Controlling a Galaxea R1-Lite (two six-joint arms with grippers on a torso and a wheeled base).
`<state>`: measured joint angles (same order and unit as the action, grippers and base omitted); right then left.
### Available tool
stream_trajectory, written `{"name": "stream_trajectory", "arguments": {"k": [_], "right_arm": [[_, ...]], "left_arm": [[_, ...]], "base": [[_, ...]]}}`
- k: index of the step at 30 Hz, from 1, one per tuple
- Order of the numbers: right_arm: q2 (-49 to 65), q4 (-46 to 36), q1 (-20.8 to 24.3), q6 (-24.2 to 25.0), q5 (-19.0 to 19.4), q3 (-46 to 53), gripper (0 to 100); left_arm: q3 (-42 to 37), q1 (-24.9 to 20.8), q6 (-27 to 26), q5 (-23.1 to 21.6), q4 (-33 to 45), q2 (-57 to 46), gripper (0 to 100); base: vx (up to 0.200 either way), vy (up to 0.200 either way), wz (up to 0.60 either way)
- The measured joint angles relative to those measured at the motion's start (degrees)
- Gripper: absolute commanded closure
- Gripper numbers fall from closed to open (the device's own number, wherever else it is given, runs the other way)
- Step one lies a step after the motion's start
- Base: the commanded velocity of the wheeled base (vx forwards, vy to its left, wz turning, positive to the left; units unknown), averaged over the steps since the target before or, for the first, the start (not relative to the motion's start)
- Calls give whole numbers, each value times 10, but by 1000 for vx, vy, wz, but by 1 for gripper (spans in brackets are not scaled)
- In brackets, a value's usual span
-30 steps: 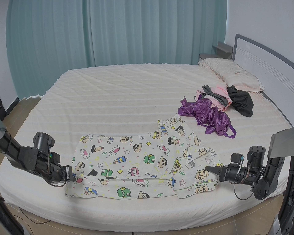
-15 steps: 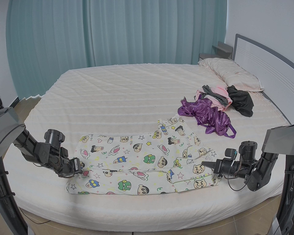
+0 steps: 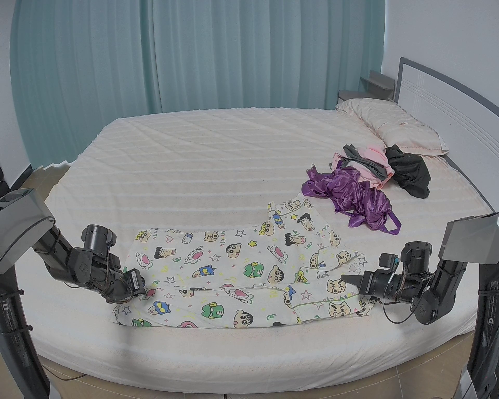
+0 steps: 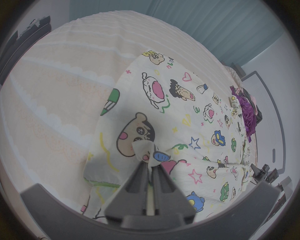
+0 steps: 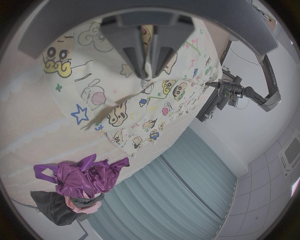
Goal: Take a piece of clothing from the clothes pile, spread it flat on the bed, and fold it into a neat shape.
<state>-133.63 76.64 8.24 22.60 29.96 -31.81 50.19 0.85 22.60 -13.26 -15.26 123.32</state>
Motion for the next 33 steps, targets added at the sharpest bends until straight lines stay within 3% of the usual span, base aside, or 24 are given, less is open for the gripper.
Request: {"name": "stream_trajectory", "arguments": {"k": [14,20,24,33], "right_arm": [[14,27,-7,22,-4,30,0],[38,83,-14,33,-48,77,0],[60,111,-15,57,-59,116,0],[97,117,-17,99,-99,162,0]], "left_arm": [[-41,1,3,0,-5,-25,0],[-64,10,38,1,-20,-67,0],[-74,14,52,0,-23,-103,0],[-103,15,102,0,-25,-165,0]], "base": [[0,0,0],[0,0,0],[0,0,0],[0,0,0]]}}
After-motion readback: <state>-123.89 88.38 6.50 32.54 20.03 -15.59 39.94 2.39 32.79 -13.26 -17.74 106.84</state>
